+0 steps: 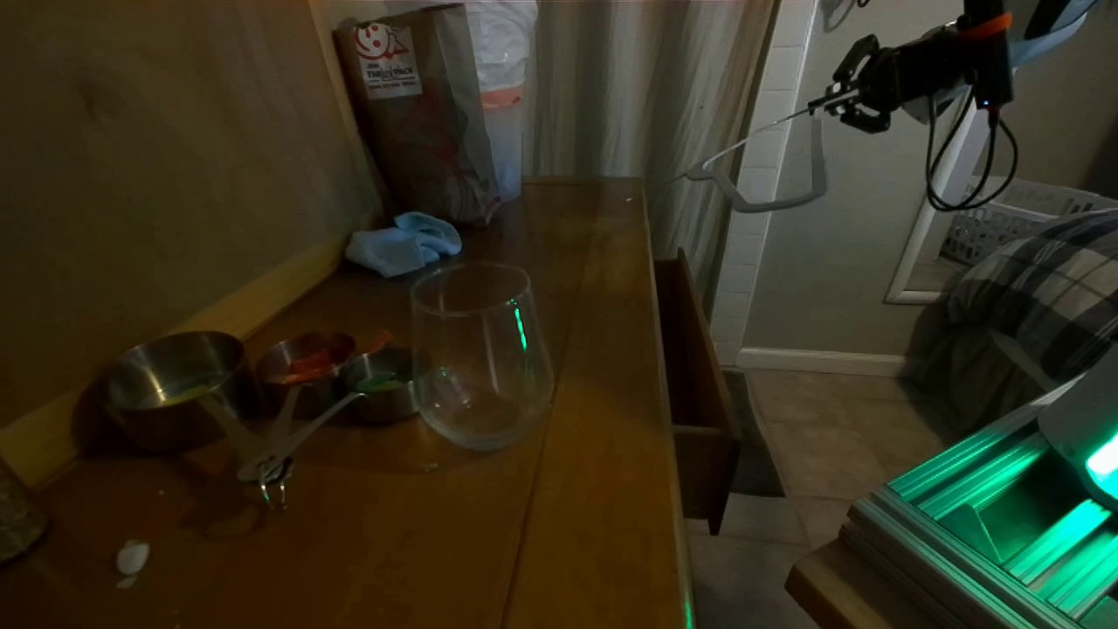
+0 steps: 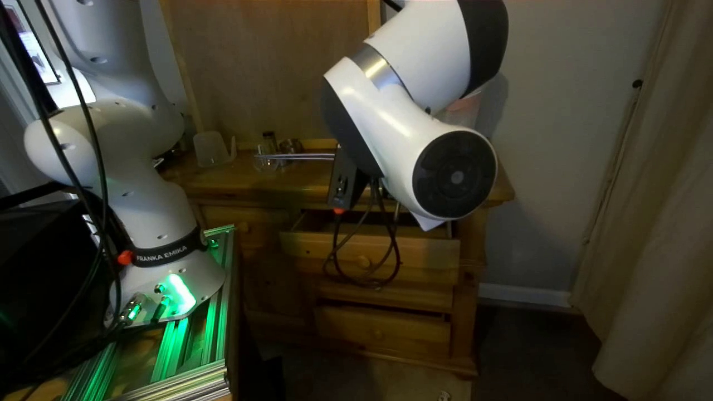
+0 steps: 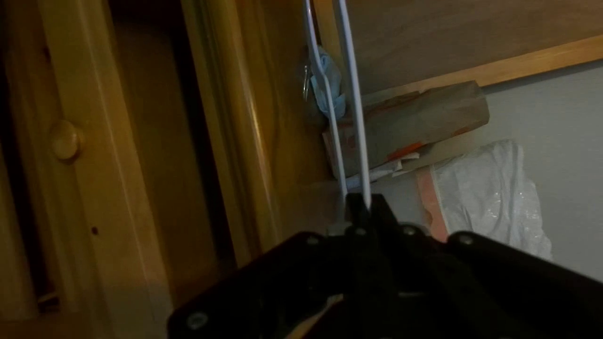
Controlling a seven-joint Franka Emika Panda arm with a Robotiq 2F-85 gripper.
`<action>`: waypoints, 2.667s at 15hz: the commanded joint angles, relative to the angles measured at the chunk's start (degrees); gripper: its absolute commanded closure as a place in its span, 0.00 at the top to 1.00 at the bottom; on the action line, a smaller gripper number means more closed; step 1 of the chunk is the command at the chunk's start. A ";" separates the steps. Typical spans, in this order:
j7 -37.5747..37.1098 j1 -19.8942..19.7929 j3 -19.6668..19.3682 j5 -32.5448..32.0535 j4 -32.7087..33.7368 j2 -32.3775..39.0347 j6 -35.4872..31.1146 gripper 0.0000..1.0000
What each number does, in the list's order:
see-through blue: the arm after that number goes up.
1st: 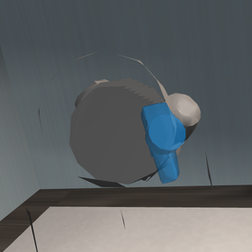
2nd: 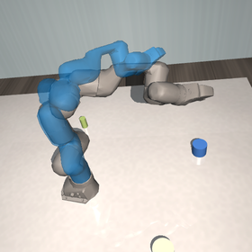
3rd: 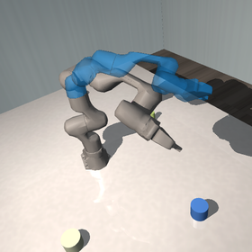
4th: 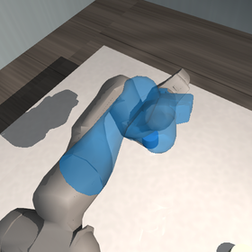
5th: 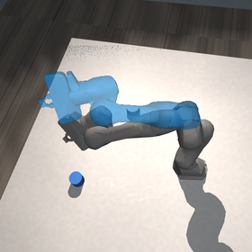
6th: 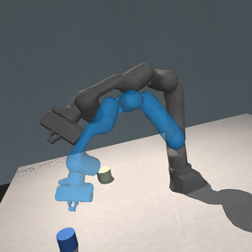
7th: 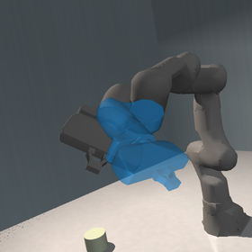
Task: Put the hanger in the open drawer and close the drawer
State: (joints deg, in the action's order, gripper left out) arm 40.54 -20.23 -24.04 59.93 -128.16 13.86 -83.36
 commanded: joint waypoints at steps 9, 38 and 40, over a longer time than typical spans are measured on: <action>-4.98 -1.42 0.65 -7.01 0.08 -4.16 -8.23 0.01; -5.40 0.18 6.32 -5.75 -3.43 -1.48 -21.21 0.01; -4.58 0.67 7.43 -4.62 -3.82 -0.88 -22.71 0.01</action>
State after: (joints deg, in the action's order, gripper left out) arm 35.59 -20.39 -17.95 53.18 -130.75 12.88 -103.57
